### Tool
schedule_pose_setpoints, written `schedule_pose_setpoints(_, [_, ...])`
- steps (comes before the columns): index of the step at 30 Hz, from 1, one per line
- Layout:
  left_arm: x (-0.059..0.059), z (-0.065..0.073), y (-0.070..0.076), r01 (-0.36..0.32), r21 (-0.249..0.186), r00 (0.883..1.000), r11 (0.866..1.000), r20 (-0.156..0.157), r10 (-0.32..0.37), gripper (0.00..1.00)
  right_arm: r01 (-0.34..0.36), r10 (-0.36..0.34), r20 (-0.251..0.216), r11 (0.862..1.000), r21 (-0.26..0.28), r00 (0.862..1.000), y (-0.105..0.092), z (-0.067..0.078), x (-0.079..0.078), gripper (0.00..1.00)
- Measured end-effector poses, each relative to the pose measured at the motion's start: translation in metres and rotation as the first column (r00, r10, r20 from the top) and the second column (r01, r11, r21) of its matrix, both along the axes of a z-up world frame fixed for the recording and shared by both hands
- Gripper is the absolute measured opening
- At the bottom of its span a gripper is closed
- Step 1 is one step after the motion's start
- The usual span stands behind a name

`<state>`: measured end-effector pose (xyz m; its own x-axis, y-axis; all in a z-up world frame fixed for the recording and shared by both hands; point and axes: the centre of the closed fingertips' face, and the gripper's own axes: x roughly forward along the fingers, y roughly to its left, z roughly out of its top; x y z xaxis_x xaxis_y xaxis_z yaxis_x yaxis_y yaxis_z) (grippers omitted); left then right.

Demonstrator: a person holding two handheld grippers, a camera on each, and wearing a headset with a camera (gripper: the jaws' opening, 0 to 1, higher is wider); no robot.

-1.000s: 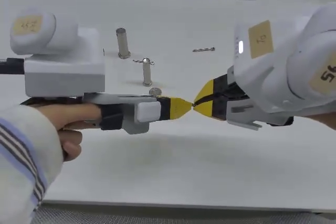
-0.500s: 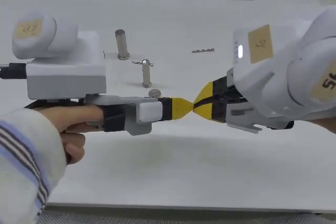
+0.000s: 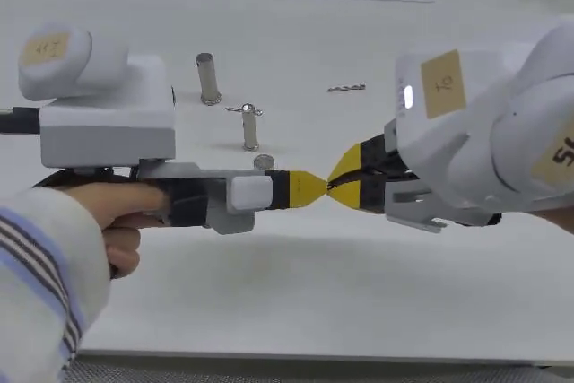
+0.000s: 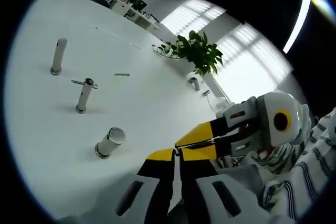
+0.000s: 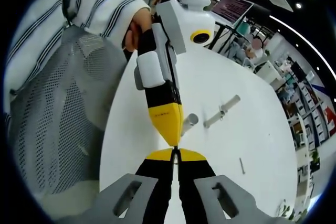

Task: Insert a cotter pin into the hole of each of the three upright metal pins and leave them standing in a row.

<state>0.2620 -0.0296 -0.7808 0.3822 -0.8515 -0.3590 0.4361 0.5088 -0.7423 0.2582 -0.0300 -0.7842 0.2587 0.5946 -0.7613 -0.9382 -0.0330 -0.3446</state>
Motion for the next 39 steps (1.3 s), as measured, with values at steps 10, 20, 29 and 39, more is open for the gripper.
schedule_pose_setpoints(10, [-0.003,0.001,0.0,-0.032,-0.061,0.996,0.998,-0.089,0.027,0.0,-0.031,0.031,0.0,0.999,0.009,1.0,-0.001,0.003,-0.002,0.03])
schedule_pose_setpoints(20, [-0.007,0.004,0.001,-0.008,-0.07,0.998,0.998,-0.069,0.003,0.0,-0.033,0.035,-0.041,0.998,0.047,0.999,0.001,0.005,-0.005,0.03])
schedule_pose_setpoints(29, [-0.009,0.012,0.002,0.014,-0.082,0.999,0.997,-0.034,-0.016,0.0,-0.047,0.052,-0.045,0.992,0.117,0.998,0.004,0.01,-0.004,0.13])
schedule_pose_setpoints(39, [-0.019,0.019,0.004,0.124,-0.008,0.981,0.992,0.149,-0.121,0.0,0.006,0.024,-0.184,0.987,0.159,0.983,-0.007,0.011,-0.008,0.17])
